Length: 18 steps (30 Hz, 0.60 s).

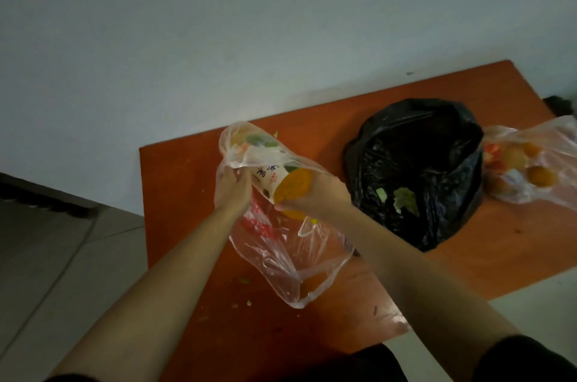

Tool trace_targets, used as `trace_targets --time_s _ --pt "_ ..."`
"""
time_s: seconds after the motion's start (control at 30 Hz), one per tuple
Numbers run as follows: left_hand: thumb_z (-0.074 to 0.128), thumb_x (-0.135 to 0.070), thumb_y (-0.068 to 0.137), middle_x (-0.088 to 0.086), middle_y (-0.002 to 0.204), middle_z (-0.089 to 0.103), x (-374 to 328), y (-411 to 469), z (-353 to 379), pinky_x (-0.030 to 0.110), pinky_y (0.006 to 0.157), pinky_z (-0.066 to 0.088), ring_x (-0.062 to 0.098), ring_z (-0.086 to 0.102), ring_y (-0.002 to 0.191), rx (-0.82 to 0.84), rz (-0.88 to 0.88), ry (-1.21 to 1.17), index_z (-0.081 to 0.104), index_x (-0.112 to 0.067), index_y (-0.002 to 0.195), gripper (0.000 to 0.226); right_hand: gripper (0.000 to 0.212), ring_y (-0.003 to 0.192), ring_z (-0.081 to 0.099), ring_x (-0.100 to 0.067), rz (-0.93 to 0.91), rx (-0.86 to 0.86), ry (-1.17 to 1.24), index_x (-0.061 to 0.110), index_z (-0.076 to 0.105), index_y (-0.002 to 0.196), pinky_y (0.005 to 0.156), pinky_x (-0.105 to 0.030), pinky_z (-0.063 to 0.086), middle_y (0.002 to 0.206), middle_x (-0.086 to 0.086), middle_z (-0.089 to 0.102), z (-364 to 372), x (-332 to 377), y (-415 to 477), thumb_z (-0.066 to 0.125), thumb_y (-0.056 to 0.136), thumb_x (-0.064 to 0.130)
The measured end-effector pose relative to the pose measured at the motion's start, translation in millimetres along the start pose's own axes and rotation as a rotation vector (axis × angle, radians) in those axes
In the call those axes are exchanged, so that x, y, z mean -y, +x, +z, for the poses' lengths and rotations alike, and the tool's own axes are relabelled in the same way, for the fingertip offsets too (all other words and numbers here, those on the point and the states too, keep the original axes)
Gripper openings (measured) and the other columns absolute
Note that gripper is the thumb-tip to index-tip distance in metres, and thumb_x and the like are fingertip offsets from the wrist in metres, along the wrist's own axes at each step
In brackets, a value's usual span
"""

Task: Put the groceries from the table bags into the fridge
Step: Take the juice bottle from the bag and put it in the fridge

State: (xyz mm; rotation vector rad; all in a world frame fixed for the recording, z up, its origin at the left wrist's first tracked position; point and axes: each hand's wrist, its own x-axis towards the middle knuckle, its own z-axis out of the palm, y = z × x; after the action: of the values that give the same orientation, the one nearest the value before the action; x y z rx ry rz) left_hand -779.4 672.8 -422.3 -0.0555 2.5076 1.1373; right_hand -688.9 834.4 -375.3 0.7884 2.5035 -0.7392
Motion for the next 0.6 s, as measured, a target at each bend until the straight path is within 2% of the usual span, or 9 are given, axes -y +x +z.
trace_targets --time_s 0.1,0.17,0.23,0.27,0.33,0.37,0.47,0.53,0.6 --pt "0.039 -0.06 0.095 0.006 0.131 0.058 -17 -3 -3 0.042 0.09 0.05 0.027 0.059 0.117 -0.04 -0.058 -0.07 0.05 -0.018 0.136 0.059 0.099 0.081 0.063 -0.016 -0.018 -0.014 -0.039 0.034 0.056 0.13 0.058 -0.027 0.052 0.101 0.006 0.068 -31 -4 -11 0.075 0.046 0.084" --pt "0.042 -0.054 0.099 0.003 0.116 0.063 -27 -8 -1 0.033 0.076 0.051 0.019 0.062 0.097 -0.041 -0.091 -0.098 0.055 -0.014 0.125 0.05 0.099 0.074 0.062 -0.015 -0.04 -0.04 -0.028 0.037 0.054 0.133 0.053 -0.025 0.051 0.099 0.007 0.068 -49 -7 -21 0.077 0.047 0.08" --pt "0.044 -0.048 0.101 0.002 0.099 0.065 -36 -18 4 0.027 0.063 0.05 0.014 0.062 0.078 -0.015 -0.111 -0.097 0.057 -0.018 0.106 0.034 0.096 0.078 0.065 -0.015 -0.069 -0.051 -0.052 0.038 0.054 0.133 0.061 -0.029 0.058 0.103 0.006 0.068 -64 -9 -29 0.078 0.05 0.079" --pt "0.044 -0.048 0.101 0.002 0.094 0.064 -39 -24 7 0.03 0.062 0.053 0.016 0.063 0.075 0.014 -0.135 -0.124 0.054 -0.02 0.101 0.029 0.092 0.081 0.066 -0.016 -0.083 -0.06 -0.06 0.04 0.055 0.132 0.065 -0.032 0.061 0.105 0.006 0.069 -71 -11 -32 0.078 0.051 0.078" --pt "0.043 -0.052 0.1 0.006 0.097 0.064 -44 -36 12 0.043 0.072 0.06 0.027 0.068 0.082 0.105 -0.209 -0.223 0.051 -0.021 0.105 0.032 0.083 0.078 0.067 -0.013 -0.105 -0.1 -0.058 0.044 0.057 0.126 0.067 -0.033 0.062 0.105 0.008 0.07 -82 -15 -39 0.077 0.053 0.078" --pt "0.042 -0.054 0.1 0.009 0.1 0.064 -45 -40 16 0.046 0.072 0.061 0.031 0.069 0.085 0.159 -0.253 -0.277 0.052 -0.021 0.117 0.038 0.079 0.075 0.066 -0.012 -0.111 -0.123 -0.056 0.044 0.058 0.124 0.065 -0.032 0.061 0.101 0.008 0.071 -87 -18 -43 0.076 0.054 0.078" --pt "0.044 -0.059 0.098 0.022 0.114 0.062 -50 -57 26 0.044 0.06 0.059 0.041 0.069 0.089 0.243 -0.376 -0.401 0.037 -0.029 0.144 0.056 0.073 0.073 0.063 -0.01 -0.124 -0.157 -0.035 0.043 0.059 0.125 0.063 -0.028 0.059 0.093 0.008 0.069 -102 -31 -56 0.076 0.061 0.075" --pt "0.045 -0.066 0.094 0.024 0.121 0.062 -53 -70 34 0.042 0.052 0.058 0.04 0.069 0.089 0.284 -0.459 -0.452 0.038 -0.025 0.144 0.065 0.072 0.075 0.064 -0.01 -0.131 -0.172 -0.015 0.045 0.06 0.125 0.064 -0.029 0.06 0.093 0.009 0.069 -110 -41 -64 0.076 0.062 0.075" --pt "0.041 -0.076 0.088 0.02 0.118 0.066 -60 -79 43 0.04 0.056 0.057 0.035 0.069 0.094 0.441 -0.571 -0.563 0.05 -0.017 0.137 0.077 0.074 0.07 0.065 -0.009 -0.128 -0.184 -0.027 0.045 0.059 0.127 0.059 -0.029 0.059 0.082 0.009 0.068 -116 -48 -72 0.075 0.062 0.076"
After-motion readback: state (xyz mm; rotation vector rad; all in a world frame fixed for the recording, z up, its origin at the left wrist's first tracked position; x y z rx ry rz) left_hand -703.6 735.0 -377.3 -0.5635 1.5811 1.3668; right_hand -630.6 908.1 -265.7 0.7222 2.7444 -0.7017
